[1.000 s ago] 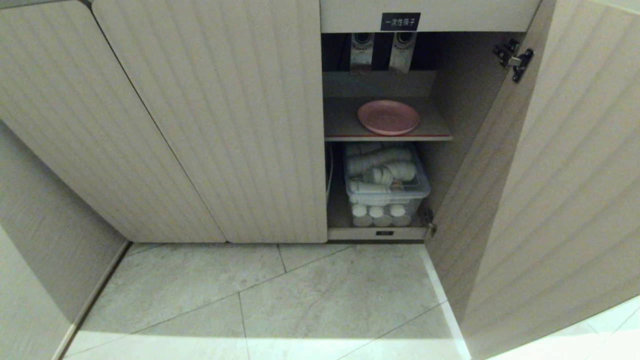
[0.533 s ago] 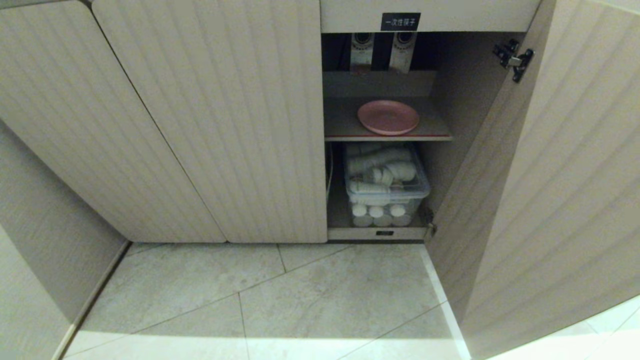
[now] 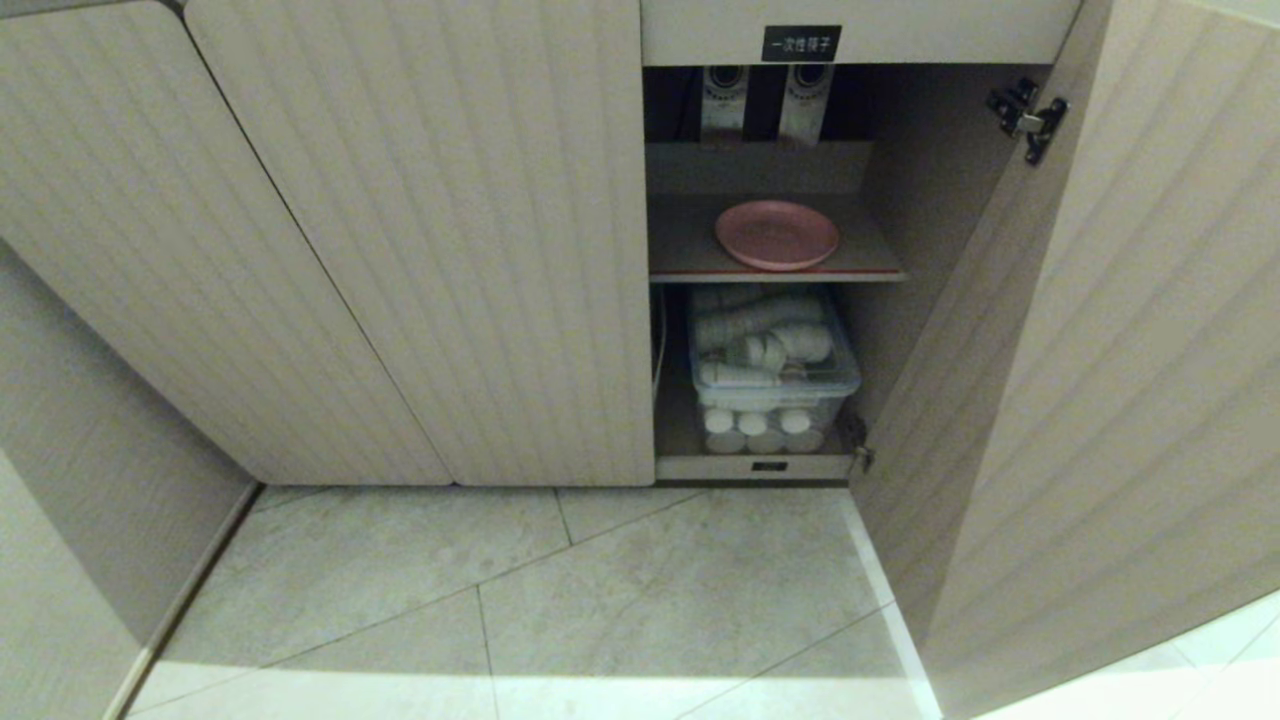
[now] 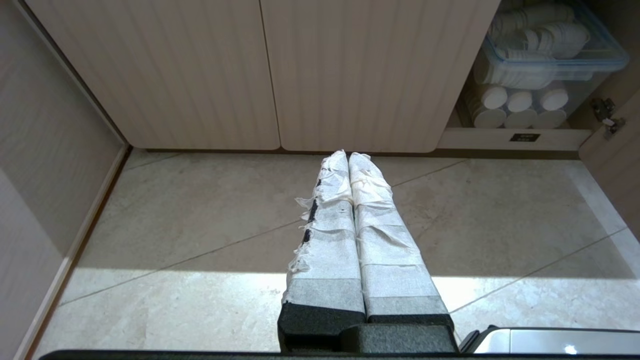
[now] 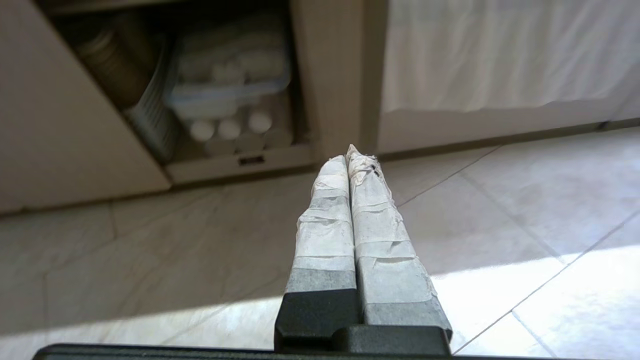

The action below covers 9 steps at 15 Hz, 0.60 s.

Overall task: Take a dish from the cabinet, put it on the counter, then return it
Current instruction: Close the cabinet door

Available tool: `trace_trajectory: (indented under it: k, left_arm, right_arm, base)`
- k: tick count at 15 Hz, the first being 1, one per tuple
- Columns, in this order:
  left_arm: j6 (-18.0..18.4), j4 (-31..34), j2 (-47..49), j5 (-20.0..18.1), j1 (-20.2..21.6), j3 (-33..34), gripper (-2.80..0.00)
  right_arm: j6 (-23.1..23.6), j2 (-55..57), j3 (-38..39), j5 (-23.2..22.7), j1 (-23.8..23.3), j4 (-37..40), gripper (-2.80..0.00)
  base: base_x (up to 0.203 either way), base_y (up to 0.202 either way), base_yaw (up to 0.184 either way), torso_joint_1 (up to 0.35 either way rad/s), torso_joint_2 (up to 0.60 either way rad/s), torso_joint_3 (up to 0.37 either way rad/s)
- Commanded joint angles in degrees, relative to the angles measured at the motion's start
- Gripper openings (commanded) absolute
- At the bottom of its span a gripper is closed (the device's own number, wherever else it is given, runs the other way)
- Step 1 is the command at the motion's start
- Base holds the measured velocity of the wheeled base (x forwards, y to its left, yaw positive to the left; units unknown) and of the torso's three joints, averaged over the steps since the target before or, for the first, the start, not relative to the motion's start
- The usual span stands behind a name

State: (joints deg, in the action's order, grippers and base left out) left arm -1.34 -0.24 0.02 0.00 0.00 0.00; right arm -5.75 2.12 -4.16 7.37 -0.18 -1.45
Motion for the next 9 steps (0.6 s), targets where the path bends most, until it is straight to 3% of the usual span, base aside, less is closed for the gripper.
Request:
trace_trajectory:
  k: [1,5,9]
  left_arm:
    - [-0.07,-0.02,-0.02,0.0,0.0,0.0,-2.8]
    - [-0.07,0.06,-0.02,0.0,0.0,0.0,-2.8]
    - [-0.07,-0.02,-0.02,0.0,0.0,0.0,-2.8]
  right_arm:
    - [0.03,3.52,-3.2,2.37,0.01,-0.14,-2.8]
    - [-0.4,11.85,-6.94,15.59,-1.56,-0.94,-2.8]
    - [-0.53,23.17,-9.91,16.84,-12.85,-5.32,-2.8]
  base:
    - [0.0,0.0,0.0,0.0,0.0,0.0]
    - [0.0,0.0,0.0,0.0,0.0,0.0]
    - [0.0,0.0,0.0,0.0,0.0,0.0]
